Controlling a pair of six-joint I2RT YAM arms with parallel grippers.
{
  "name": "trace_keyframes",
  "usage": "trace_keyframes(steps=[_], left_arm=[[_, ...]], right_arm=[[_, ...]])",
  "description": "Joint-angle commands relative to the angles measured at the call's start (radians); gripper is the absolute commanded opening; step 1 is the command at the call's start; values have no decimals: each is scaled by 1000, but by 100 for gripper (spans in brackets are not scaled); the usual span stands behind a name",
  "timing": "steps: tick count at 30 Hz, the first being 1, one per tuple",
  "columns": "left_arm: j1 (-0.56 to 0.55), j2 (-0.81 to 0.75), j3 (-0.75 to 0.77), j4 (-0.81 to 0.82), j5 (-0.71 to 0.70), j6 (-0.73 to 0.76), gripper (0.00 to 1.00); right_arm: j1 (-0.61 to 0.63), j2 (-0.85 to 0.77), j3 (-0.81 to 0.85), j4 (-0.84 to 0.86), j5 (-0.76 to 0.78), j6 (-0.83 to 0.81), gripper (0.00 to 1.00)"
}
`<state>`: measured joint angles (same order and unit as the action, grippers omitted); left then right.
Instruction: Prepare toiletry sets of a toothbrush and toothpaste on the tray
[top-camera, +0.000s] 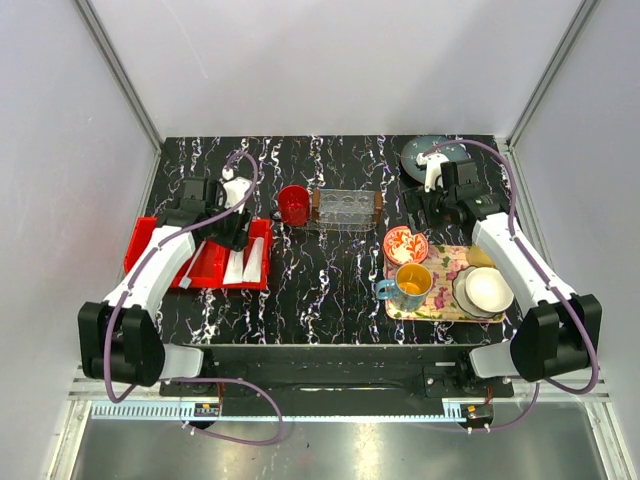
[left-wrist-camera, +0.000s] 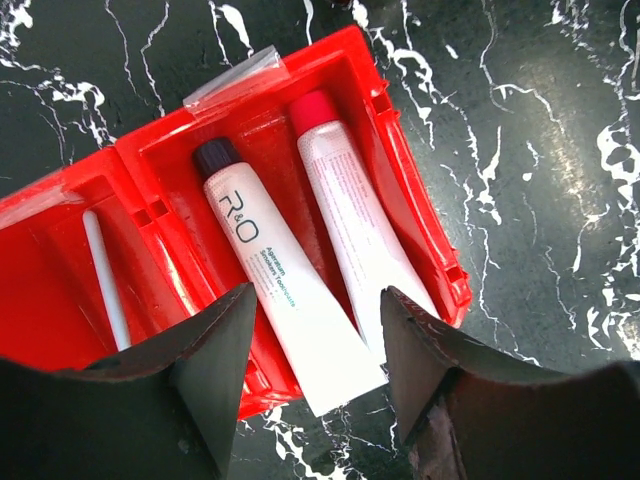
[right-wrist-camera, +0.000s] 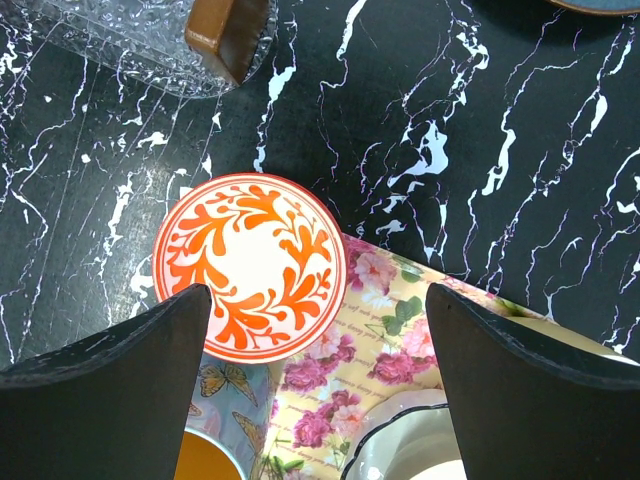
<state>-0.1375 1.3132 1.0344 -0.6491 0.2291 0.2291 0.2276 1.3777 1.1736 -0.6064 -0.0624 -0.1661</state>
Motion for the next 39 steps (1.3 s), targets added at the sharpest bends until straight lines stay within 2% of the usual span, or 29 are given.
trace_keyframes(steps=[1, 17, 39], left_arm=[[-2, 43, -19, 72, 5, 32, 57], [-16, 116, -48, 117, 45, 52, 57], [-66, 187, -69, 152, 10, 52, 58]], right_arm=[[9, 7, -3, 39, 27, -23, 93], [7, 21, -3, 37, 39, -32, 93], [7, 29, -8, 42, 45, -35, 93]])
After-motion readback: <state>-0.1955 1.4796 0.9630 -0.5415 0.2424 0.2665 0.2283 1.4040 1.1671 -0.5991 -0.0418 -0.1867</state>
